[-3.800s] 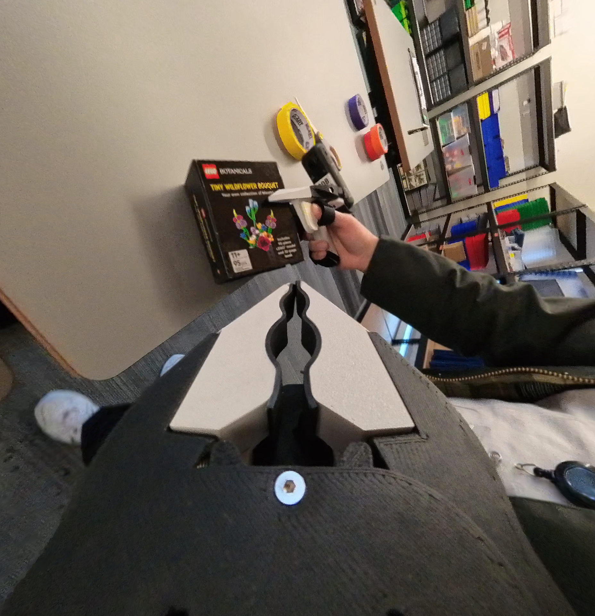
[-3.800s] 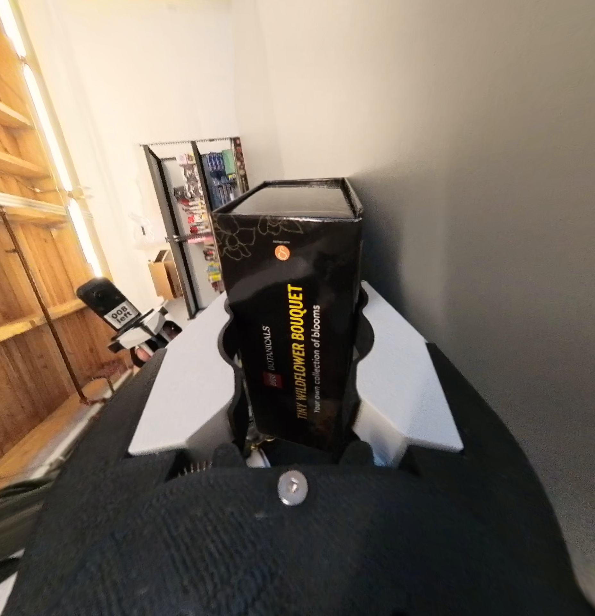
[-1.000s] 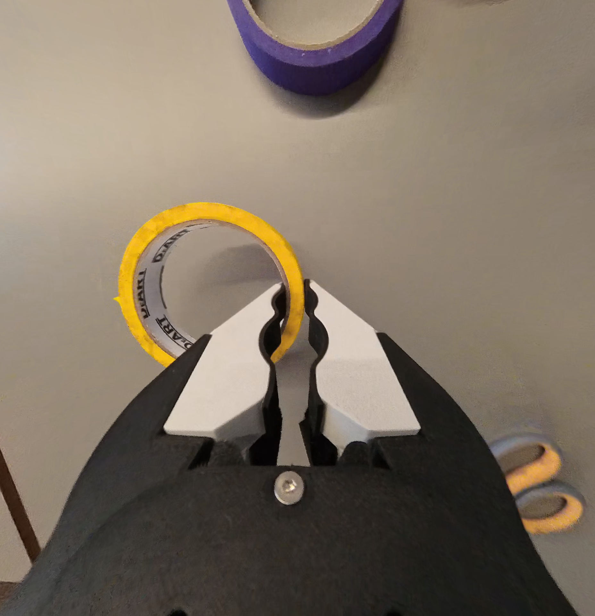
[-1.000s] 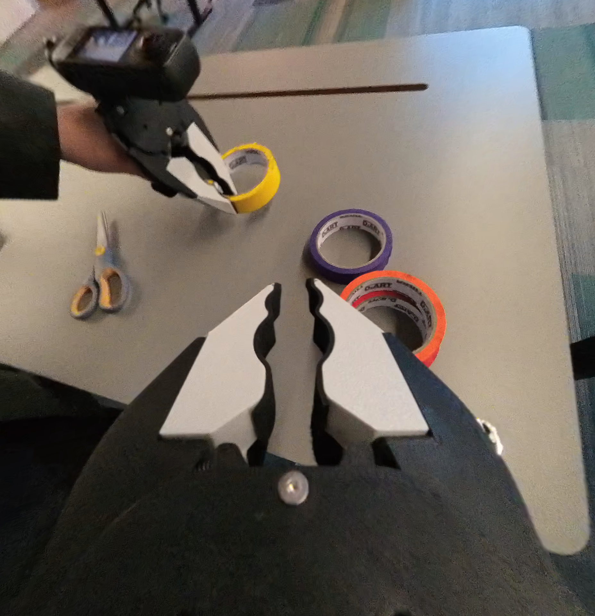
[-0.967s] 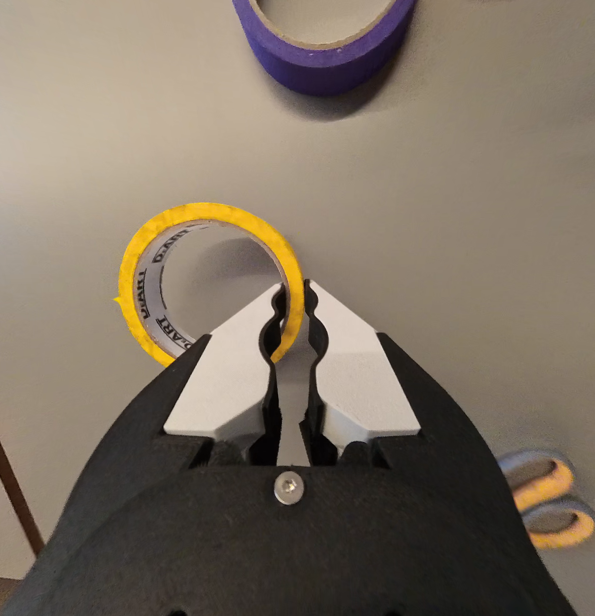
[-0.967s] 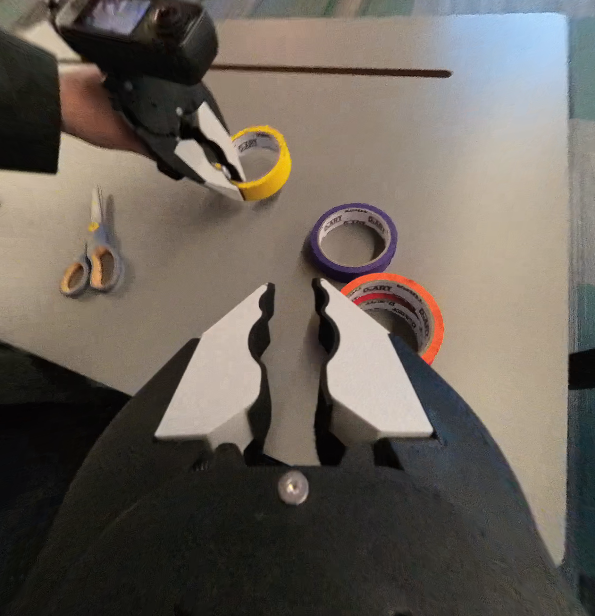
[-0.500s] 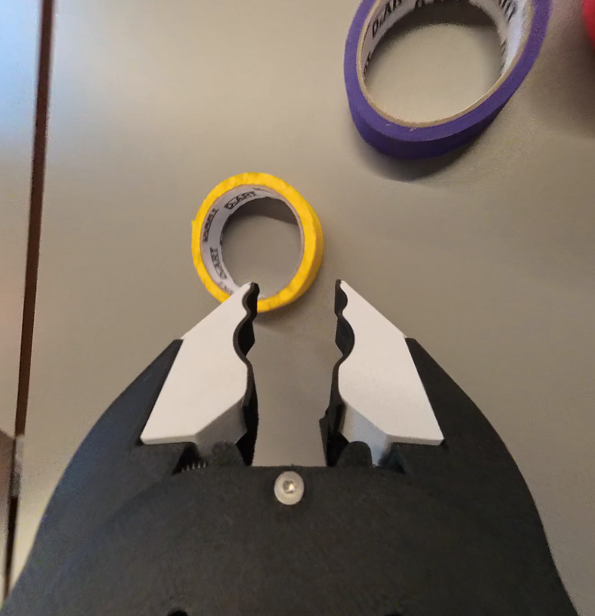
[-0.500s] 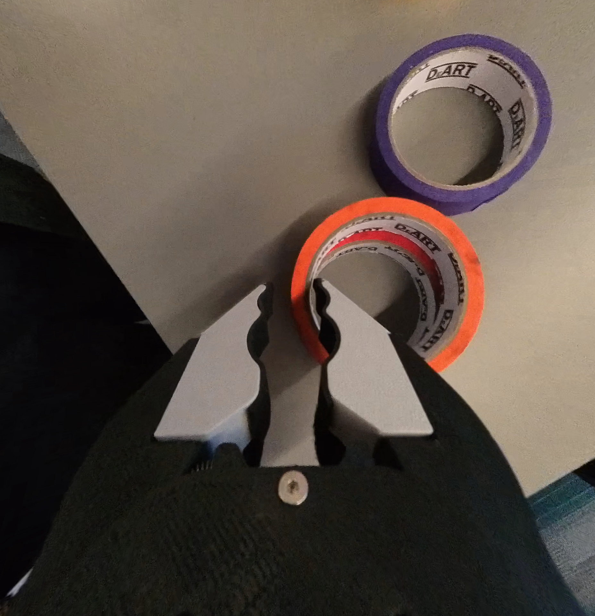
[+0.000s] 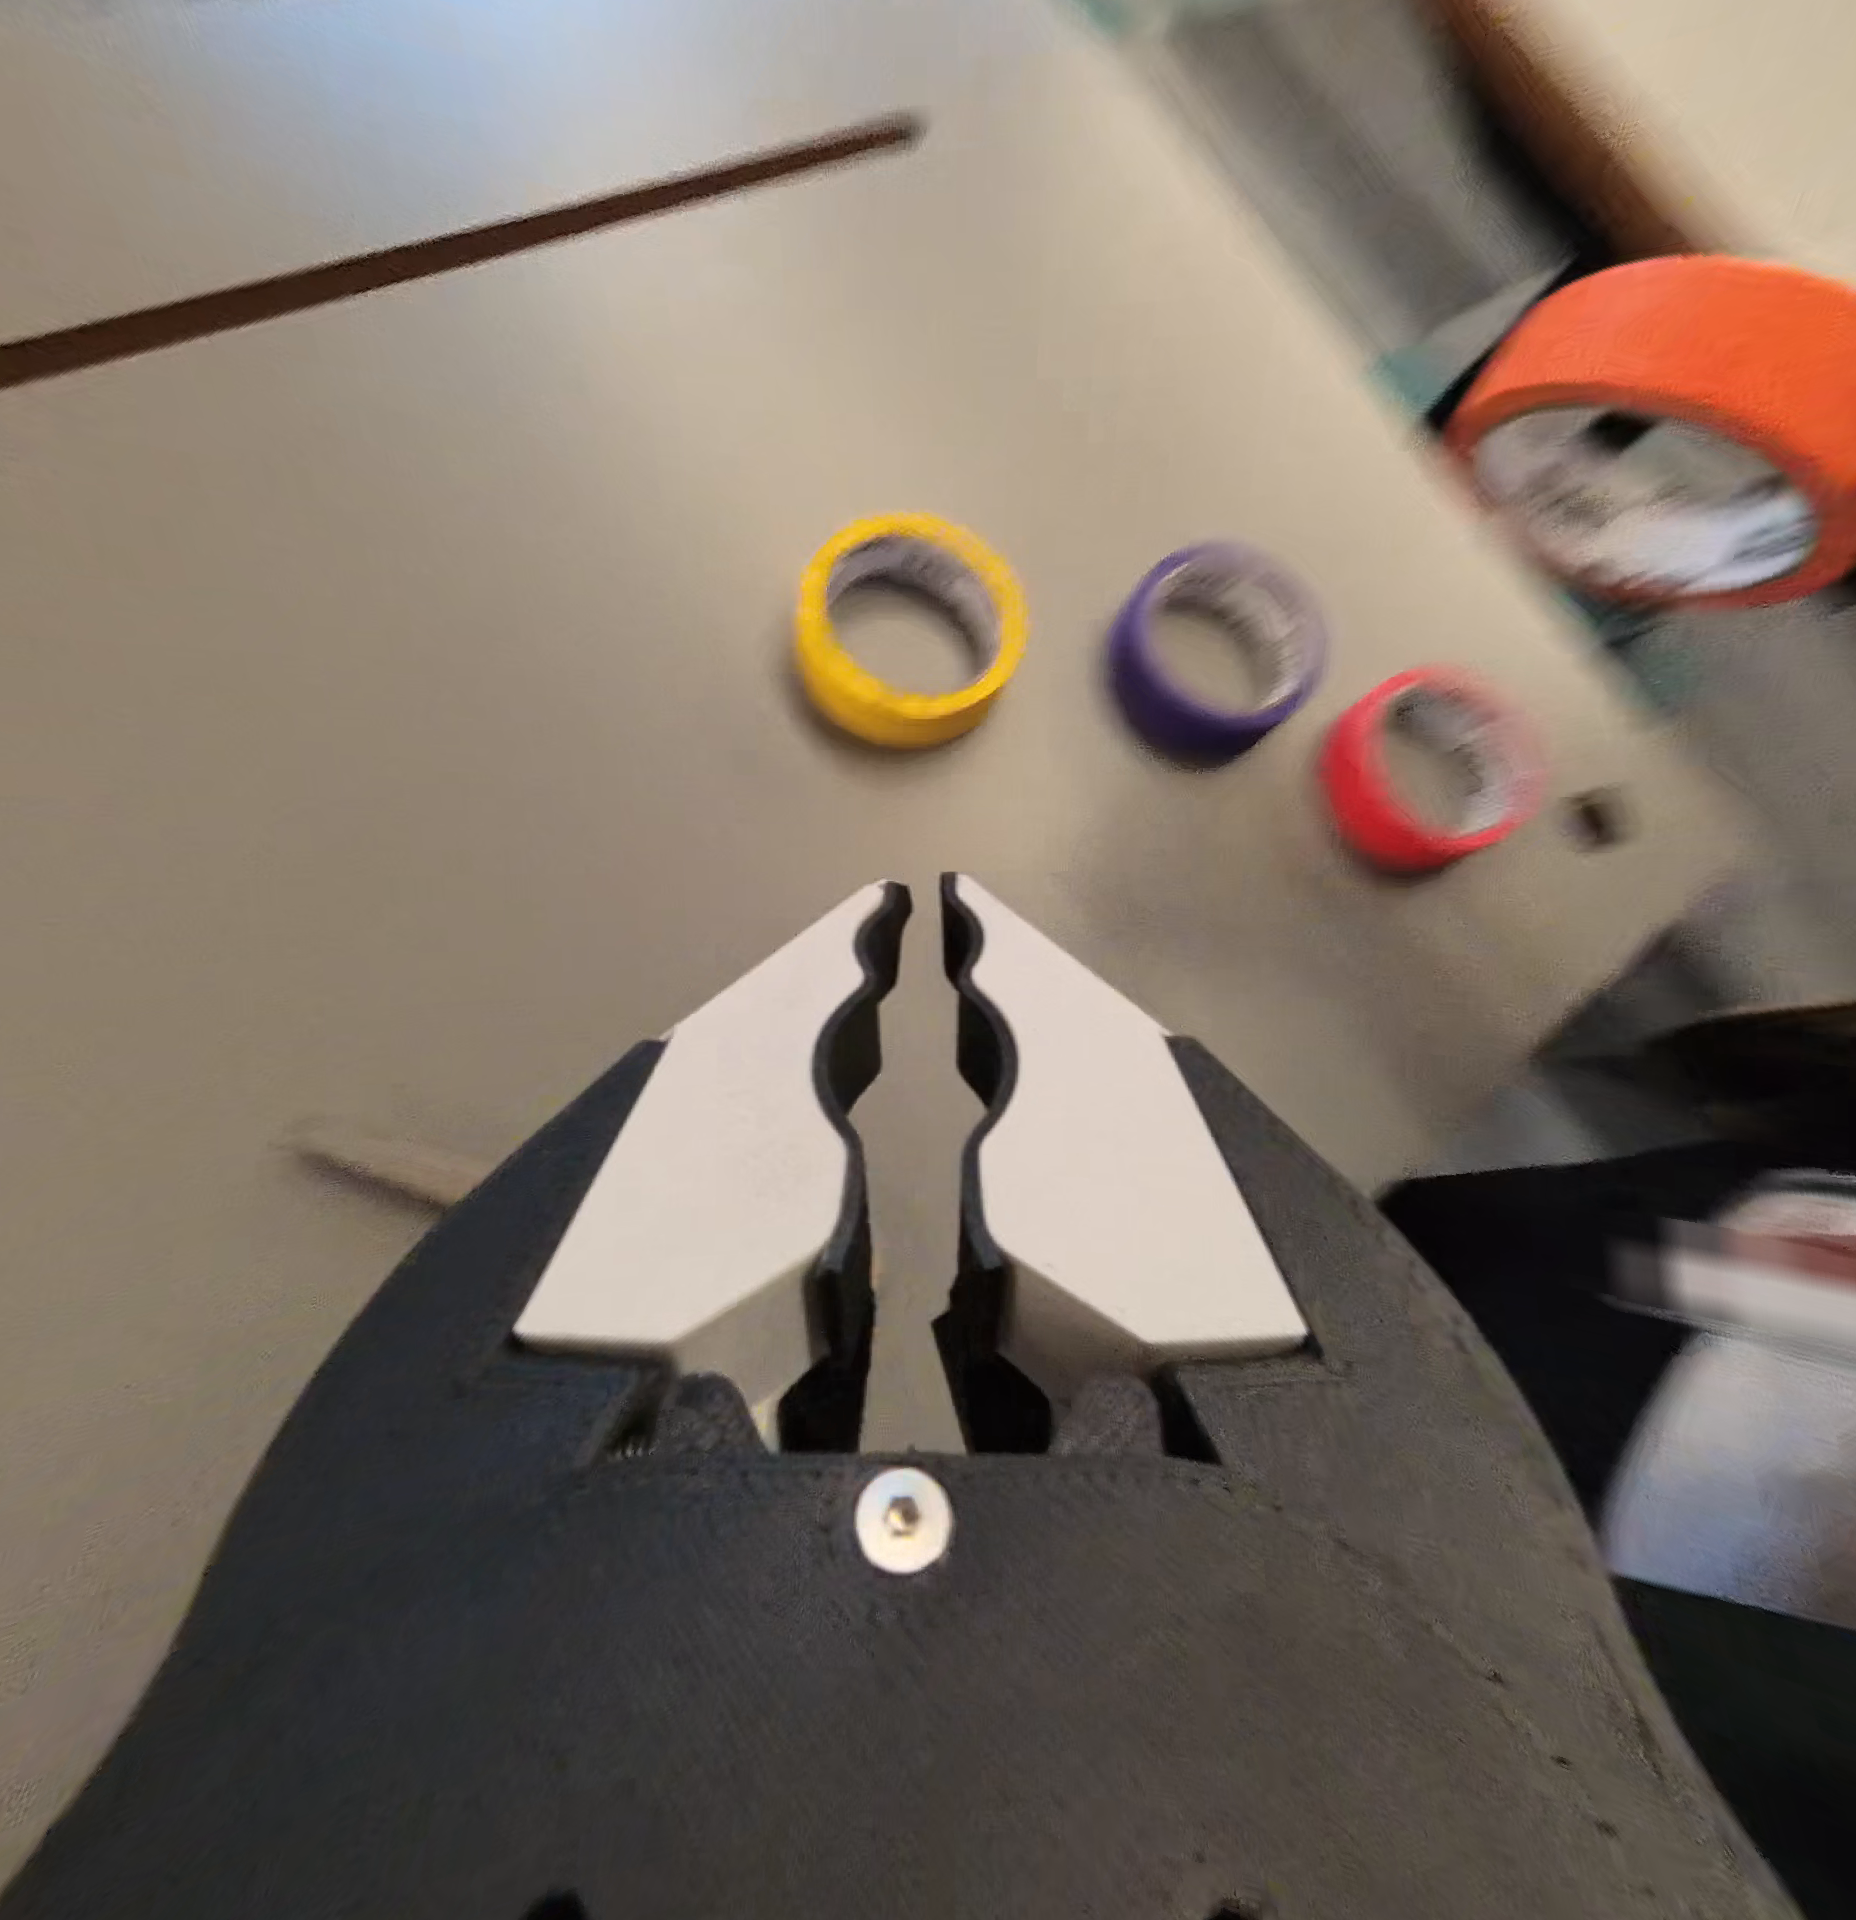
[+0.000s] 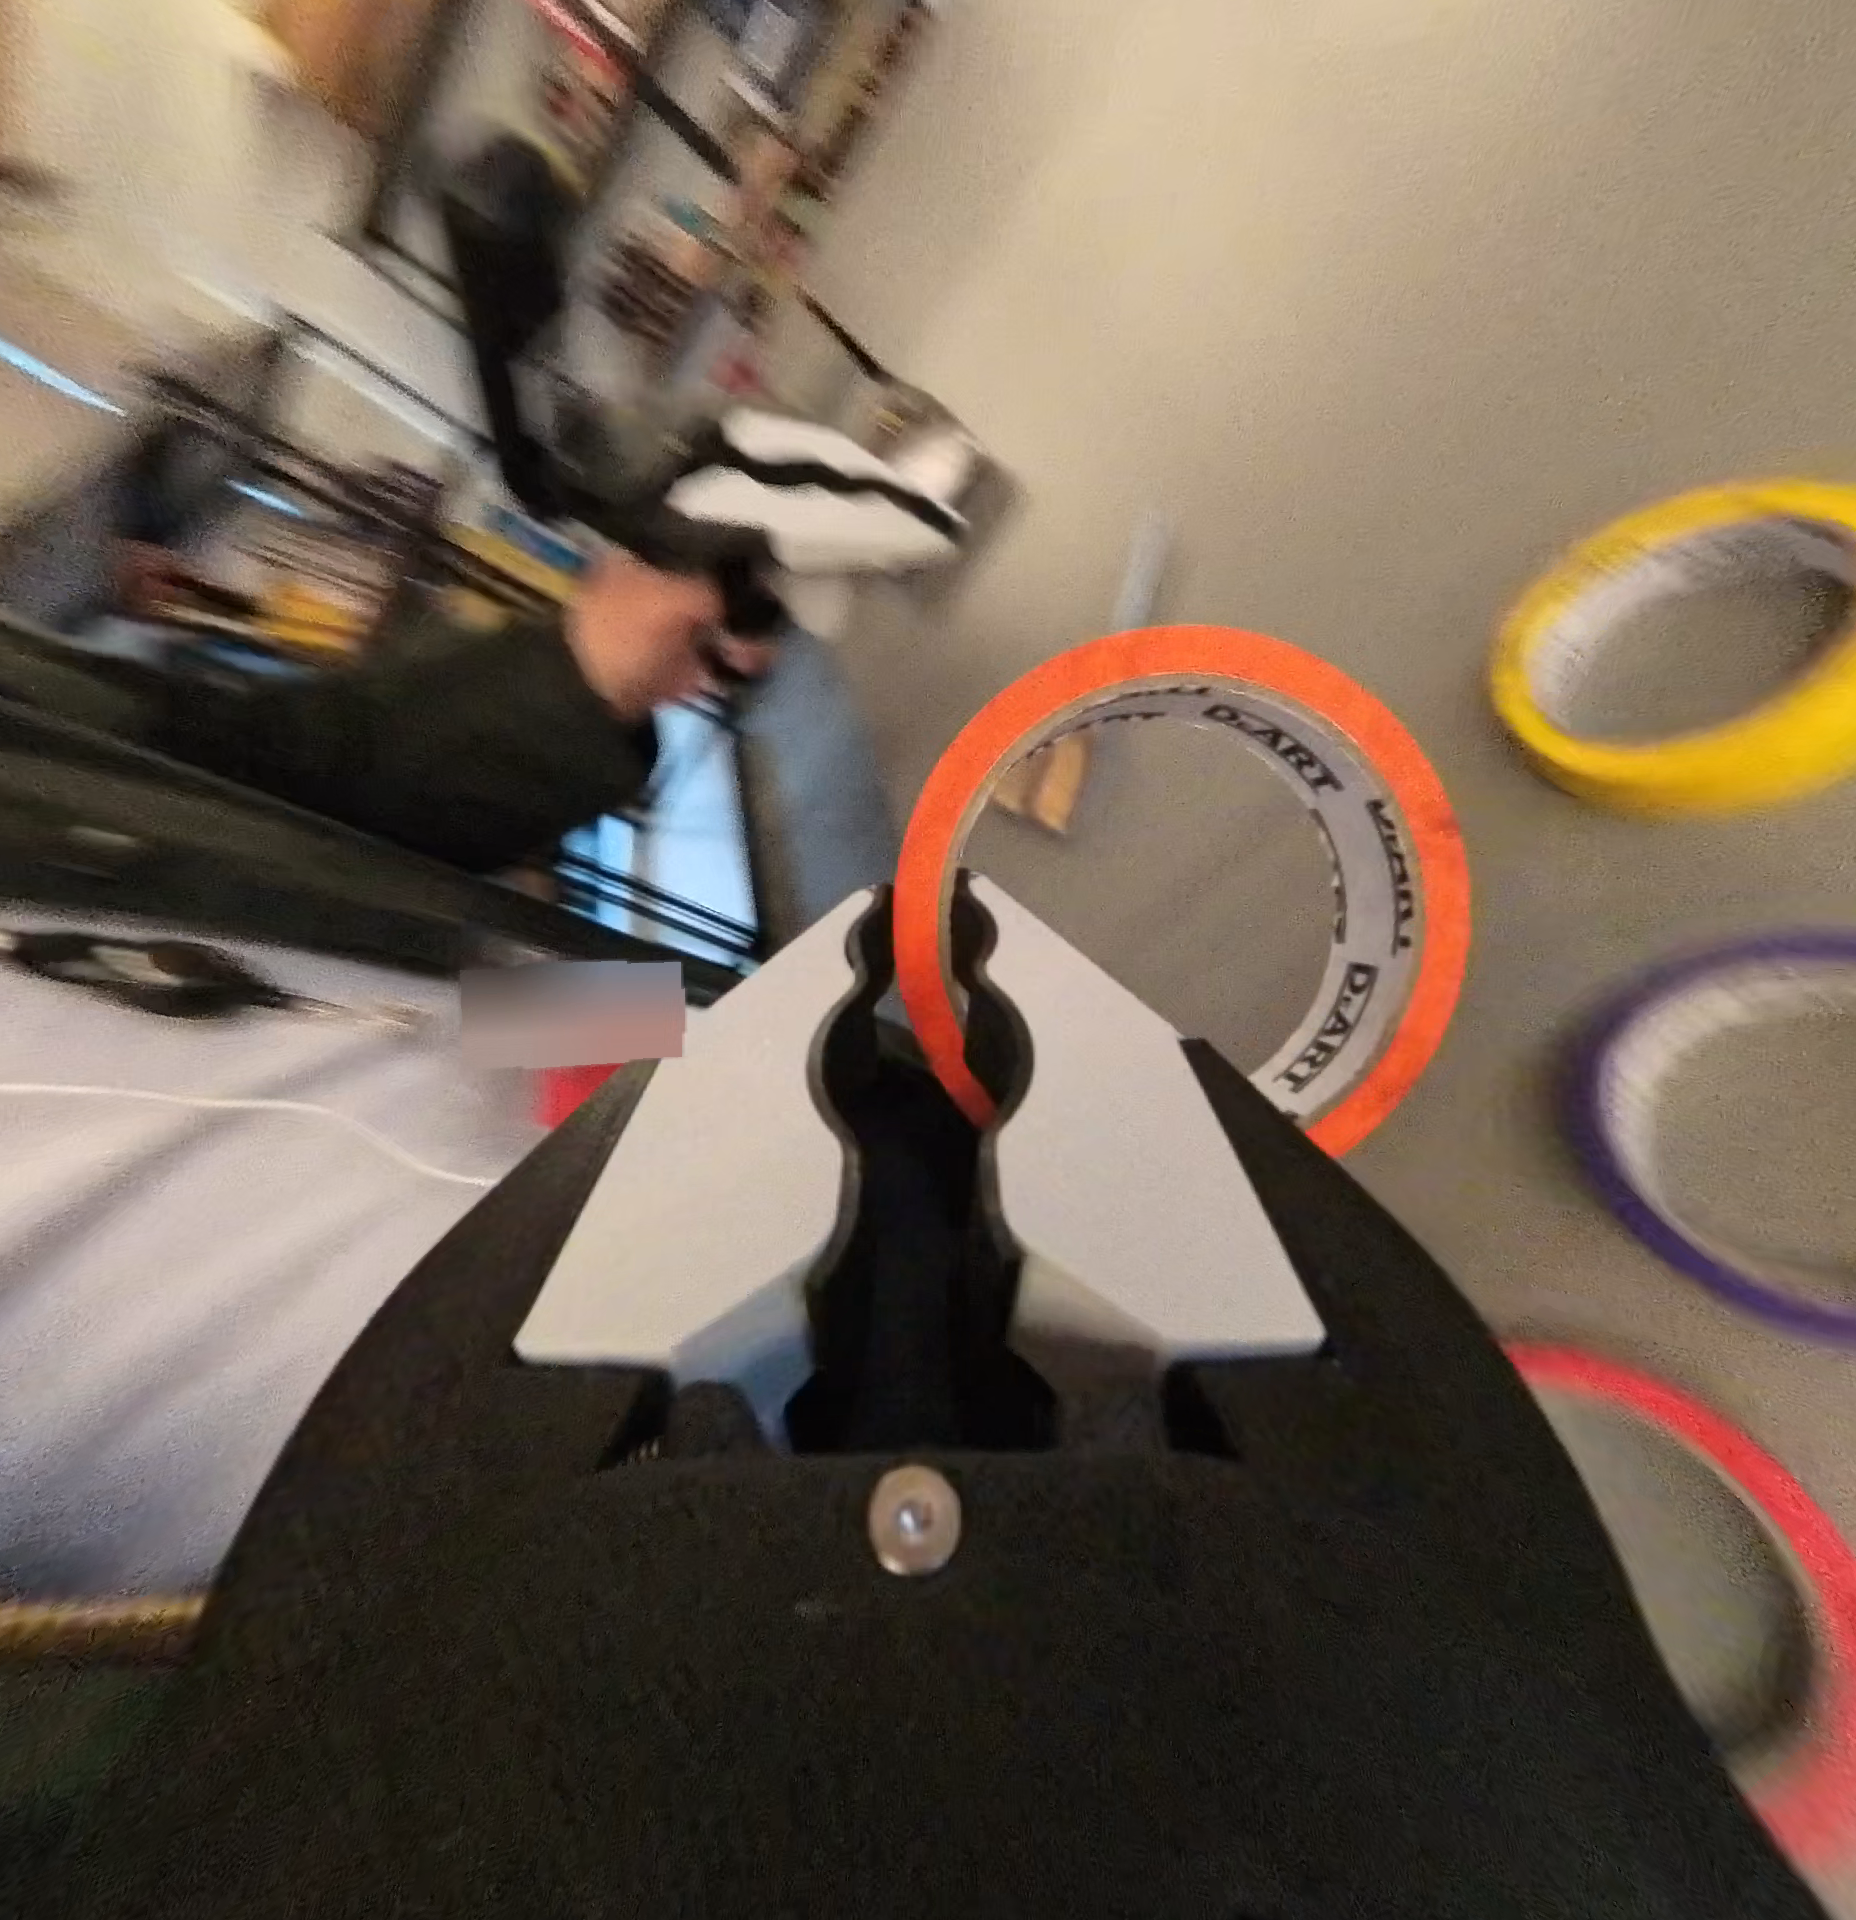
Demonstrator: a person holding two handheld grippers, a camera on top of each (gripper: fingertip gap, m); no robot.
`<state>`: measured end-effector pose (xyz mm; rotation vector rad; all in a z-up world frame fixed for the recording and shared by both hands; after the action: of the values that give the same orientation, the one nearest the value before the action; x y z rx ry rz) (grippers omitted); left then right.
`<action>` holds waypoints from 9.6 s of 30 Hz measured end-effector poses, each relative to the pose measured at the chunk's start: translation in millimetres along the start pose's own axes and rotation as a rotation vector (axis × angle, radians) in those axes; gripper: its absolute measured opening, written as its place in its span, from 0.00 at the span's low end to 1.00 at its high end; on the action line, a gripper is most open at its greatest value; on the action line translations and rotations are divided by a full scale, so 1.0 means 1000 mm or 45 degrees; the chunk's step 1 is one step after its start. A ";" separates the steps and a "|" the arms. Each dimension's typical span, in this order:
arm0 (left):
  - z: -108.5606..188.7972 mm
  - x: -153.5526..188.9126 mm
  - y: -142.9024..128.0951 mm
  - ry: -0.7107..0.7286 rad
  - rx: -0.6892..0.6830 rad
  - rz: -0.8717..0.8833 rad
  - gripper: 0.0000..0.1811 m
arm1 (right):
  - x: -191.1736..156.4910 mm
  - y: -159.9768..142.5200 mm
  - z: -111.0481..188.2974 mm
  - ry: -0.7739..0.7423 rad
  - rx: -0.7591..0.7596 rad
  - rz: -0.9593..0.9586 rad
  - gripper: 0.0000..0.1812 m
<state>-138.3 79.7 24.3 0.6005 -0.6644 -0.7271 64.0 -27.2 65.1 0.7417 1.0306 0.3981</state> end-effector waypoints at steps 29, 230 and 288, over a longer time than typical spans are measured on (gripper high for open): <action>0.449 -0.148 -0.023 -0.484 0.674 -0.075 0.15 | -0.320 0.168 -0.451 0.494 0.062 0.234 0.05; 0.447 -0.050 0.030 -0.264 0.553 -0.162 0.17 | -0.360 0.174 -0.382 -0.189 -0.024 1.215 0.05; 0.441 -0.039 0.064 0.120 0.839 -0.463 0.02 | -0.344 0.211 -0.376 -0.423 0.120 1.255 0.05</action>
<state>-453.2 33.3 338.5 1.3790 -0.7146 -0.8070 -421.8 43.8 316.3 1.3334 0.3079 1.0298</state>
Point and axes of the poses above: each gripper's, where its closed fingertips meet, z back along the fingers, y out of its top, x = y × z across the jaws, the point moved 3 cm from there along z, back along the fingers, and after that the axes turned 9 degrees about z, right-handed, at the moved point
